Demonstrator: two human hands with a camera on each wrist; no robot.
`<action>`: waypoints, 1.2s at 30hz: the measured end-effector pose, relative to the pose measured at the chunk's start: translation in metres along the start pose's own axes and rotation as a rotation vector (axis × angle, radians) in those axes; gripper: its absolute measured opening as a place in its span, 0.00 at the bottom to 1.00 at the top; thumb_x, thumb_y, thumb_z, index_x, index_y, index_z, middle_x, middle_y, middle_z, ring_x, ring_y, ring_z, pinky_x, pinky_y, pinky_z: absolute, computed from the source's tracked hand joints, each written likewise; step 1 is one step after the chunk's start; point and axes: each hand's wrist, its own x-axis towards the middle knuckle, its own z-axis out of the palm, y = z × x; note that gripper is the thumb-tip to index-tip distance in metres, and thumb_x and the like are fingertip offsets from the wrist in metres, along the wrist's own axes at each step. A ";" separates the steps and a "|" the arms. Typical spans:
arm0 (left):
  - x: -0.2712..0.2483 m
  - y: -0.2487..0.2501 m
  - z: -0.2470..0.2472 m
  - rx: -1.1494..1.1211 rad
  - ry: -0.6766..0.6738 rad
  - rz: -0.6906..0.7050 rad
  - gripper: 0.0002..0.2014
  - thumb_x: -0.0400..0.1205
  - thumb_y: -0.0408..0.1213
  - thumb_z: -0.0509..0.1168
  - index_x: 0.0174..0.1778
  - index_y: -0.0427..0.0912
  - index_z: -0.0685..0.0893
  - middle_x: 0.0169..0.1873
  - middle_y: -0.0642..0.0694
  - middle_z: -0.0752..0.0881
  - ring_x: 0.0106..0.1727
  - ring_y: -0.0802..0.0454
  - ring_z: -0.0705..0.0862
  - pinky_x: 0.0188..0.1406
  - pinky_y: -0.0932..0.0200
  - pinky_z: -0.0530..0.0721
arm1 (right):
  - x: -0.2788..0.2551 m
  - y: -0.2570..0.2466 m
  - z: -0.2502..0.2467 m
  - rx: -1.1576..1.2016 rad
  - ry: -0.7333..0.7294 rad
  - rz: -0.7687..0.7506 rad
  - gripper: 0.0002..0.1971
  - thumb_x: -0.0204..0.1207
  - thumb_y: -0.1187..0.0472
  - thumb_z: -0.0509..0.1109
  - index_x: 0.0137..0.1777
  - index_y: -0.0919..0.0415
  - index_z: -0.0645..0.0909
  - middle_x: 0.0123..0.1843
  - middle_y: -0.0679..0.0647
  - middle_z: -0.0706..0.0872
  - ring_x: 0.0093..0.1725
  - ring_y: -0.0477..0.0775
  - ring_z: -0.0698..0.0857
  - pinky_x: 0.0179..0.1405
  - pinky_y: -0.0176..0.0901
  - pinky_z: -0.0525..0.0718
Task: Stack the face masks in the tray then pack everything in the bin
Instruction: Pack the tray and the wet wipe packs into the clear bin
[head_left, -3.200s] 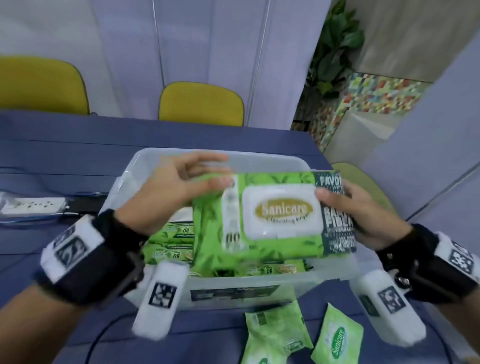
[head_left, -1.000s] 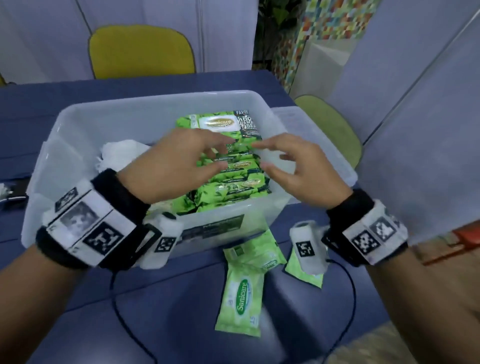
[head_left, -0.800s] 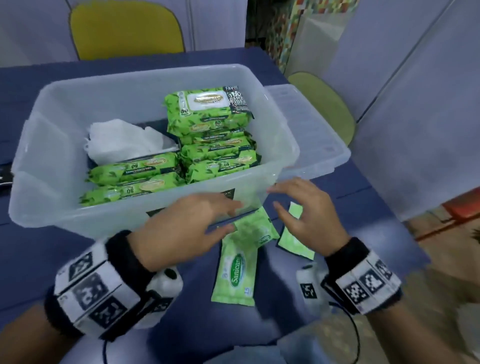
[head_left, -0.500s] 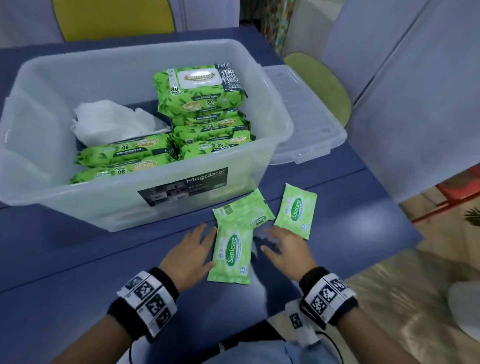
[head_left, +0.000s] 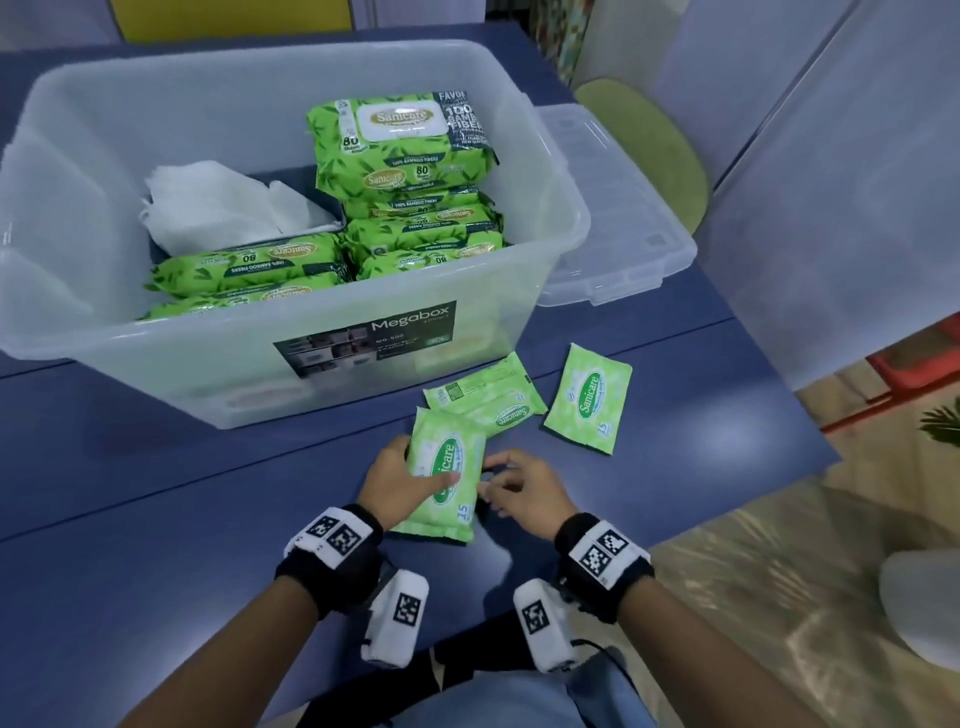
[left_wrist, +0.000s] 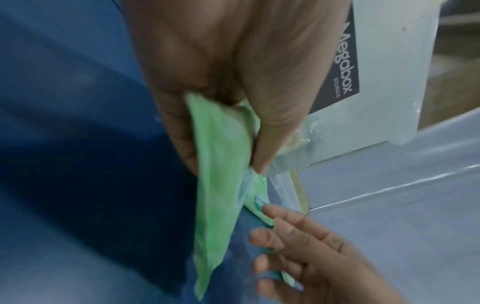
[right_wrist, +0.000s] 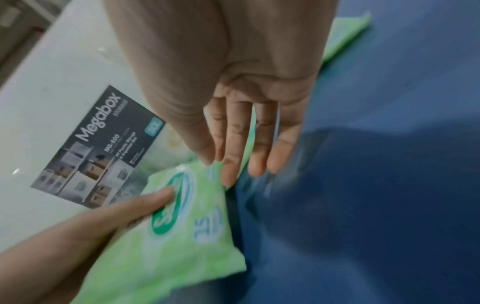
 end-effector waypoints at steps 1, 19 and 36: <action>-0.002 0.004 -0.002 -0.041 -0.014 -0.009 0.23 0.72 0.36 0.78 0.58 0.36 0.76 0.52 0.43 0.86 0.51 0.46 0.85 0.45 0.58 0.81 | -0.001 -0.002 -0.006 -0.040 -0.011 -0.036 0.08 0.77 0.66 0.71 0.54 0.57 0.80 0.36 0.52 0.88 0.34 0.43 0.85 0.40 0.36 0.82; -0.024 0.024 -0.011 -0.229 0.102 0.112 0.14 0.81 0.34 0.67 0.58 0.39 0.71 0.49 0.51 0.82 0.50 0.54 0.82 0.41 0.67 0.78 | 0.078 -0.005 -0.107 -0.255 0.693 0.546 0.47 0.63 0.33 0.76 0.71 0.69 0.68 0.71 0.65 0.72 0.71 0.66 0.73 0.71 0.57 0.72; -0.013 0.016 -0.012 -0.311 0.084 0.072 0.13 0.86 0.32 0.58 0.66 0.43 0.66 0.63 0.49 0.75 0.63 0.52 0.74 0.61 0.61 0.69 | -0.005 -0.032 -0.027 0.323 0.508 -0.172 0.06 0.79 0.71 0.67 0.52 0.61 0.76 0.45 0.48 0.86 0.41 0.41 0.85 0.37 0.29 0.81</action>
